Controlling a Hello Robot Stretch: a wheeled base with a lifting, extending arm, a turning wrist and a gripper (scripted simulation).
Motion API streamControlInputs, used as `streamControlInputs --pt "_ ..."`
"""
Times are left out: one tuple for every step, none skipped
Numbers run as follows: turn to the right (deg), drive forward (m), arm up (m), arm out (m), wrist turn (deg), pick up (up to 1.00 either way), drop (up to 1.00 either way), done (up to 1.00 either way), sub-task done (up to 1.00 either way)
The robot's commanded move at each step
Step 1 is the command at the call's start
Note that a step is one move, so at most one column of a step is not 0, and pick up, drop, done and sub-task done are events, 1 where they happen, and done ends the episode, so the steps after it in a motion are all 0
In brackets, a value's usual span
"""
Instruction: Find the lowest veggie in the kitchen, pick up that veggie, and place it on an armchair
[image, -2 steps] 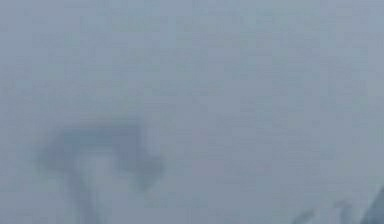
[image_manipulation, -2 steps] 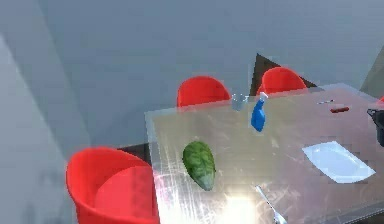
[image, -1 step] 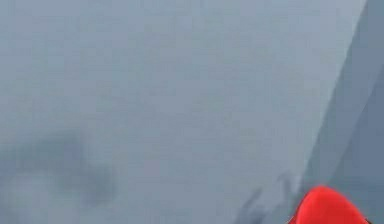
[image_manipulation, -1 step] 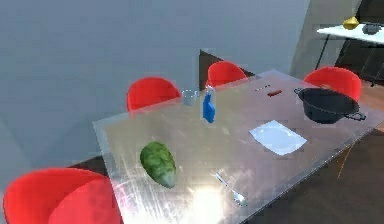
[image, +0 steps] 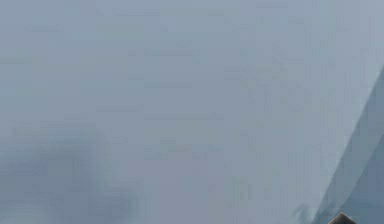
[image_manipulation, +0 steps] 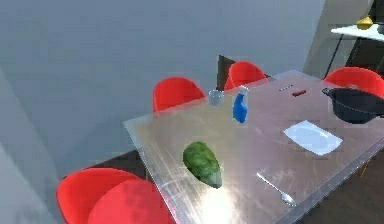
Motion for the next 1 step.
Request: streamControlInputs --pt "0.0 0.0 0.5 0.0 0.0 0.0 0.0 0.0 0.0"
